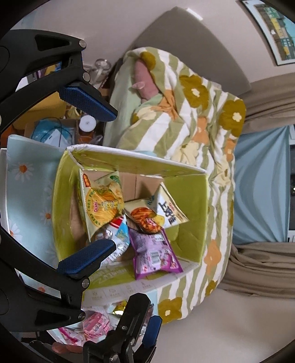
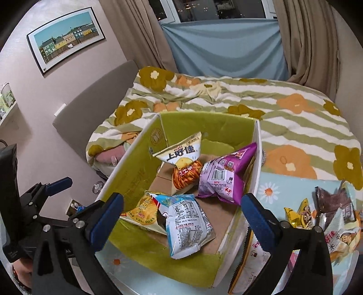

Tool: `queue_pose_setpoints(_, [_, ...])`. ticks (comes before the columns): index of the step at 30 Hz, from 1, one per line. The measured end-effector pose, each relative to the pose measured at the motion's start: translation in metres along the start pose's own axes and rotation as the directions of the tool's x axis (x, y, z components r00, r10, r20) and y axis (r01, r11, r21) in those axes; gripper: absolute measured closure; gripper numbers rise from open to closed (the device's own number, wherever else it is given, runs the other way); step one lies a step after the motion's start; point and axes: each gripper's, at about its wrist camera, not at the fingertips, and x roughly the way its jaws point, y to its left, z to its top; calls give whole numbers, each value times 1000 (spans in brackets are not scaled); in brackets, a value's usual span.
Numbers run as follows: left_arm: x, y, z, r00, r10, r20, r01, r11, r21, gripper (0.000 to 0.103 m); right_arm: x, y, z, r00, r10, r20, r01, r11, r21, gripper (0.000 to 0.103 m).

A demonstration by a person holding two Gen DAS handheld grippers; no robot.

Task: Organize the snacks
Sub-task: 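Move both tools back over the table toward the pink bags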

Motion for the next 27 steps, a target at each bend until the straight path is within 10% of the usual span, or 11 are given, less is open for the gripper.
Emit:
queue_pose_setpoints(15, [-42, -33, 19, 990, -109, 87, 103, 992, 72, 0, -70, -9, -8, 993, -85, 83, 81, 995, 51, 0])
queue_pose_setpoints(27, [-46, -140, 15, 980, -193, 53, 183, 971, 154, 0, -138, -97, -55, 975, -186, 121, 170, 977, 131, 0])
